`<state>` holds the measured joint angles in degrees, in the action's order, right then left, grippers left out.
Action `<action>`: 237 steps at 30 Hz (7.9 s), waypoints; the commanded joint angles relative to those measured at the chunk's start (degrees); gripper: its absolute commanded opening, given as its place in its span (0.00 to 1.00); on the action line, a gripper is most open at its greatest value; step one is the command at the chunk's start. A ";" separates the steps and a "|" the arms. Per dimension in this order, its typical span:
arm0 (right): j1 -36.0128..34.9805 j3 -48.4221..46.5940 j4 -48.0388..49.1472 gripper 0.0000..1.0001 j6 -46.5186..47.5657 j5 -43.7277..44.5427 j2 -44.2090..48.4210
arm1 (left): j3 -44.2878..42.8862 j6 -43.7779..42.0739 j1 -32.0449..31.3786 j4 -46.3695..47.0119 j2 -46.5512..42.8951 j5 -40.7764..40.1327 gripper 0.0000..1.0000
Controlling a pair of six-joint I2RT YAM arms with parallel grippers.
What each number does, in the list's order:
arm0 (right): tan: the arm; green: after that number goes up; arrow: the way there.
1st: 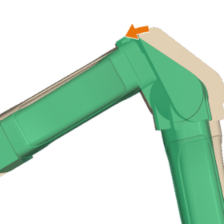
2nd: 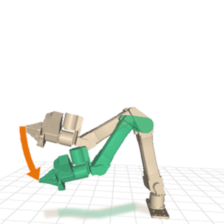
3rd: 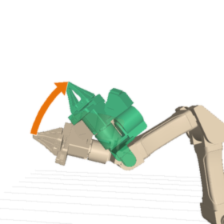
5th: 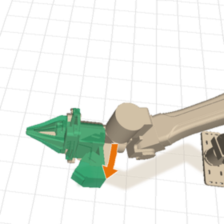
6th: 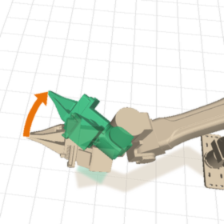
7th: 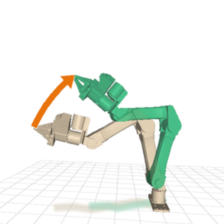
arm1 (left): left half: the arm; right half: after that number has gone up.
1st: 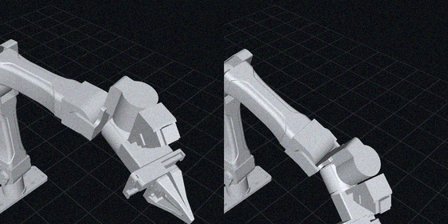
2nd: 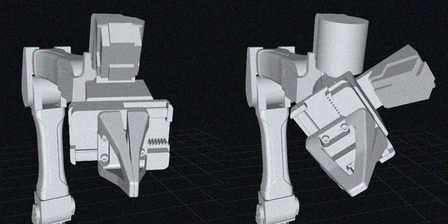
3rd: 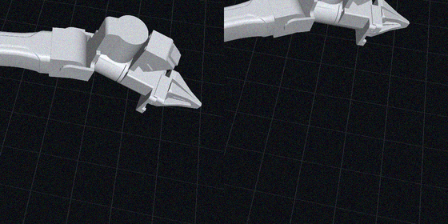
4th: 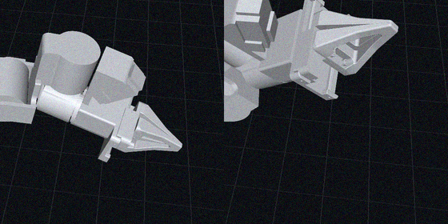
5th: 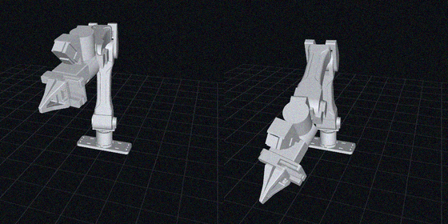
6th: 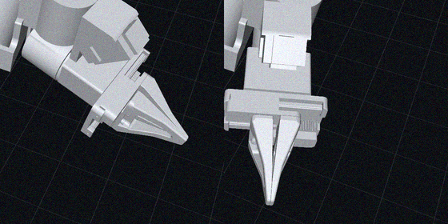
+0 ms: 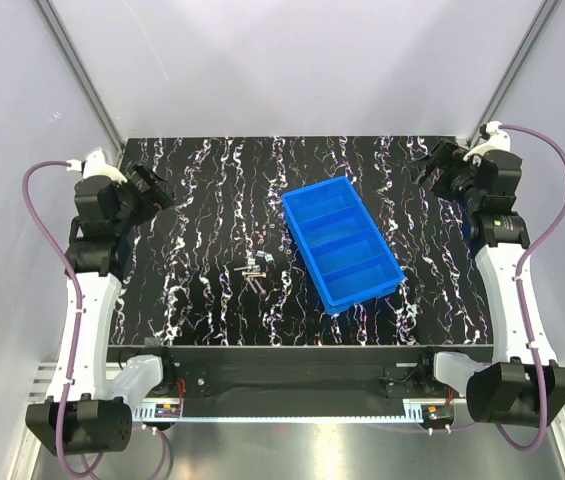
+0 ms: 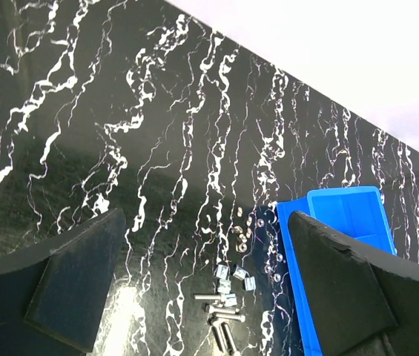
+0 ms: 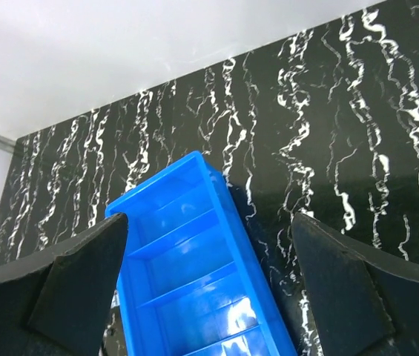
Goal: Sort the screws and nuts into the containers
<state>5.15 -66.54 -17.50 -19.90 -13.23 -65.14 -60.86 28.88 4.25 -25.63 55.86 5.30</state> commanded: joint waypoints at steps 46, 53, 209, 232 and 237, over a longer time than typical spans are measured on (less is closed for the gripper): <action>-0.40 10.91 8.18 1.00 -9.98 -2.85 1.86 | 8.39 7.50 -36.77 4.71 35.55 -20.07 0.75; -0.49 10.82 8.18 1.00 -10.16 -2.76 1.42 | 8.48 9.26 -36.77 2.95 36.96 -23.84 0.72; -0.40 13.37 4.93 1.00 -13.67 2.95 2.66 | -34.59 -14.29 -43.10 24.30 59.63 -12.77 0.07; -0.40 13.28 4.40 1.00 -14.46 3.57 2.48 | -2.20 3.60 -42.57 9.47 26.42 -23.66 0.79; -0.40 14.16 4.58 1.00 -14.73 2.51 2.30 | 9.34 13.20 -43.53 8.30 22.46 -21.74 0.75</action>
<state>4.93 -52.84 -14.44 -34.33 -10.17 -63.64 -57.65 33.10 -38.52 -14.55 77.12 -15.97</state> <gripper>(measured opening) 0.994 0.762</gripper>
